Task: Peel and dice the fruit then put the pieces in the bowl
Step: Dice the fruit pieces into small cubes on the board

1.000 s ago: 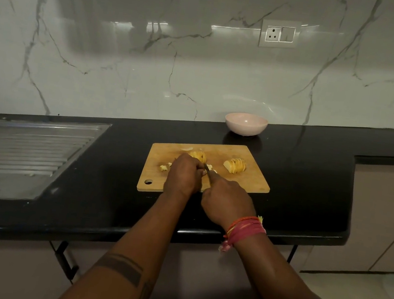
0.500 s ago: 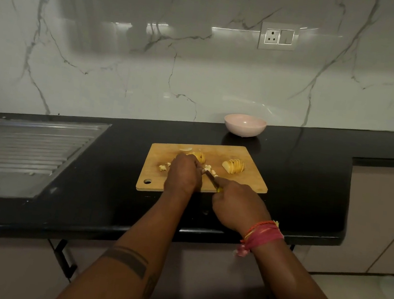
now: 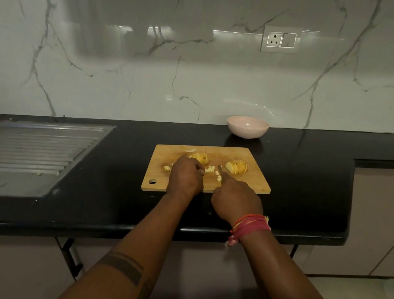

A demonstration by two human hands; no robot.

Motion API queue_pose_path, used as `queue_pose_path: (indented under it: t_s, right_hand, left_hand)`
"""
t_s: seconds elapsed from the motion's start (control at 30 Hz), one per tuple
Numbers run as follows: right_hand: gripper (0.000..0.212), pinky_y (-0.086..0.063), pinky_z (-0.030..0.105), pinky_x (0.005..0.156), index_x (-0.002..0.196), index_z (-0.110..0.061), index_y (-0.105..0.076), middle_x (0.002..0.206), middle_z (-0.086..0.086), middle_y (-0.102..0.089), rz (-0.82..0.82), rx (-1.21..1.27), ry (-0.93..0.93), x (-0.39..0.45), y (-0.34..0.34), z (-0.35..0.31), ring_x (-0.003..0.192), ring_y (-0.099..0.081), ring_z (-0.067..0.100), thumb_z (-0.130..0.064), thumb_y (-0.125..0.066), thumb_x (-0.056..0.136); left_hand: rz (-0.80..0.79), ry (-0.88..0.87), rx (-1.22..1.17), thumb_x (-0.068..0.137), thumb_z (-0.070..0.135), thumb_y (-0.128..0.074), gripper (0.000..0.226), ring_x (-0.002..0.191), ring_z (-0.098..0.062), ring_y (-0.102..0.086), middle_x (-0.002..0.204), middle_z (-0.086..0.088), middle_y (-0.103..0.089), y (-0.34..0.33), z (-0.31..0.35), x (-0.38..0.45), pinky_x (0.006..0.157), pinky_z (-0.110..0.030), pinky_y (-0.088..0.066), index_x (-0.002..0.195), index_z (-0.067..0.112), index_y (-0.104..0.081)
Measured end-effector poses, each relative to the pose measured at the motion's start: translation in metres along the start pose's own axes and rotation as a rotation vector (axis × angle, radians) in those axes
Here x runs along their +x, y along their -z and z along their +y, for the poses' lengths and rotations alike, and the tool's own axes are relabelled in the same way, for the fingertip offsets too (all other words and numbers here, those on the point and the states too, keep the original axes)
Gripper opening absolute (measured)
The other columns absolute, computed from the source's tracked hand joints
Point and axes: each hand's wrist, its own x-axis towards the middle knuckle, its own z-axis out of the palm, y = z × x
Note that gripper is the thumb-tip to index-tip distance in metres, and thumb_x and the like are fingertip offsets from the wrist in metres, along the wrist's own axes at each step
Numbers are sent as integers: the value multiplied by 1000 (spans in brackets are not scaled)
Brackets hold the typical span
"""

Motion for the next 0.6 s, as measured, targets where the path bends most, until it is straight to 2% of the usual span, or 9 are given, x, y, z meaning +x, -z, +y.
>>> queue_pose_path:
  t_s: [0.1, 0.17, 0.3, 0.43, 0.6]
  right_hand:
    - [61, -42, 34, 72, 154, -25, -33, 111, 10, -64, 9, -43, 31, 1, -5, -9, 98, -63, 27, -31, -46, 96]
    - [60, -45, 35, 74, 154, -22, -34, 114, 11, -65, 12, -54, 61, -1, -8, -14, 101, -64, 29, -31, -47, 95]
    - [61, -43, 34, 70, 153, -22, -34, 109, 10, -65, -13, -59, 96, -4, -12, -23, 98, -64, 28, -30, -49, 95]
    - [52, -41, 33, 65, 145, -22, -42, 89, 3, -58, -24, -27, 127, -9, -16, -36, 79, -57, 23, -29, -49, 94]
    - [48, -48, 36, 67, 141, -23, -44, 93, 5, -64, -33, 26, 136, -15, -27, -52, 80, -62, 25, -27, -46, 94]
  left_hand:
    - [16, 38, -78, 96, 13, -67, 14, 102, -15, -66, 112, -1, -73, 6, -2, 1, 88, -23, -47, 104, 16, -78]
    - [45, 69, -117, 98, 11, -63, 18, 108, -15, -64, 118, 0, -72, 10, -4, 1, 88, -20, -43, 109, 16, -76]
    - [85, 105, -164, 99, 10, -60, 22, 110, -13, -63, 121, 1, -71, 14, -9, 0, 86, -18, -40, 114, 17, -74]
    - [84, 100, -157, 97, 13, -63, 20, 105, -13, -65, 116, 2, -73, 21, -16, -3, 84, -19, -42, 113, 17, -75]
    - [40, 24, -112, 97, 16, -66, 23, 109, -14, -65, 119, 0, -72, 33, -30, -9, 87, -18, -41, 118, 16, -73]
